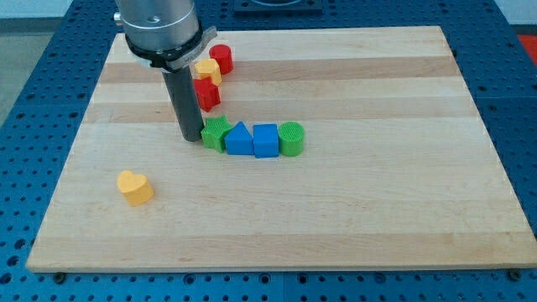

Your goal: Push the yellow heart into the red star

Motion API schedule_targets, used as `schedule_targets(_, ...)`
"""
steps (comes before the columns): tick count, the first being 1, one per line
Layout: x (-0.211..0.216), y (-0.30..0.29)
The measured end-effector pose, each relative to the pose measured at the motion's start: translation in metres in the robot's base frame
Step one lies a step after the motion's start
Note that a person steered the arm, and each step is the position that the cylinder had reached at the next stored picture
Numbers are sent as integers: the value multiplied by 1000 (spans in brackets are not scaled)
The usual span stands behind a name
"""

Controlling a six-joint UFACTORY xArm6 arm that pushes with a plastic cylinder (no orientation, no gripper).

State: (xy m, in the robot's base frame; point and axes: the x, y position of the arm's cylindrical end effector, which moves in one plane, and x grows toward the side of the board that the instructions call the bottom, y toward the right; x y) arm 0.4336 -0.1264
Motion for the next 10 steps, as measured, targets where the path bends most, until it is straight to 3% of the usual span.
schedule_targets(2, 22, -4)
schedule_targets(3, 53, 32)
schedule_targets(5, 122, -31)
schedule_targets(7, 122, -105)
schedule_targets(10, 101, -89)
